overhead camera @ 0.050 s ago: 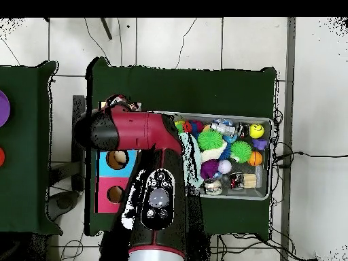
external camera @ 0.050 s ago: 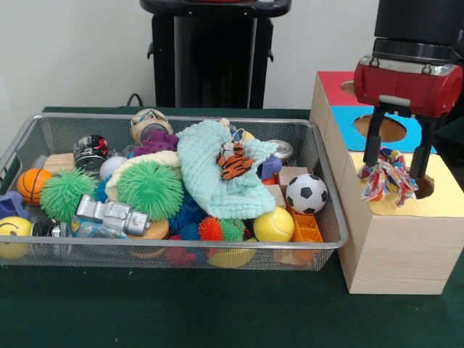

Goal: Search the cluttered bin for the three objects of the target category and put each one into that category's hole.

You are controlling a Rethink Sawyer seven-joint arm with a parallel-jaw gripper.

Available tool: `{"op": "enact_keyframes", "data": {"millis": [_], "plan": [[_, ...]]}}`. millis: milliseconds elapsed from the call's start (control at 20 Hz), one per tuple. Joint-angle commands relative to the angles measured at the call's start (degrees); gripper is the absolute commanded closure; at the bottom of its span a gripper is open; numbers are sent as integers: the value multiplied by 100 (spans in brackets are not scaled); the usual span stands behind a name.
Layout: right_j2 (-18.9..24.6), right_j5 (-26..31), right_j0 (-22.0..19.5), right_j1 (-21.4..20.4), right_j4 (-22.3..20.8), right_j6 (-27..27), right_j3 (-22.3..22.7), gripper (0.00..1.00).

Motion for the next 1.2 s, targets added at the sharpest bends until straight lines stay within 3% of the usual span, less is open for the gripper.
{"op": "enact_keyframes", "data": {"millis": [50,200,250,550,1000,1200], "plan": [[250,211,-167,279,15,335,147,0],[168,347,-115,299,-91,239,71,0],[144,431,-103,305,-132,188,50,100],[409,649,-236,213,75,183,331,100],[369,636,-203,193,109,309,518,100],[433,371,-224,174,91,316,786,100]]}}
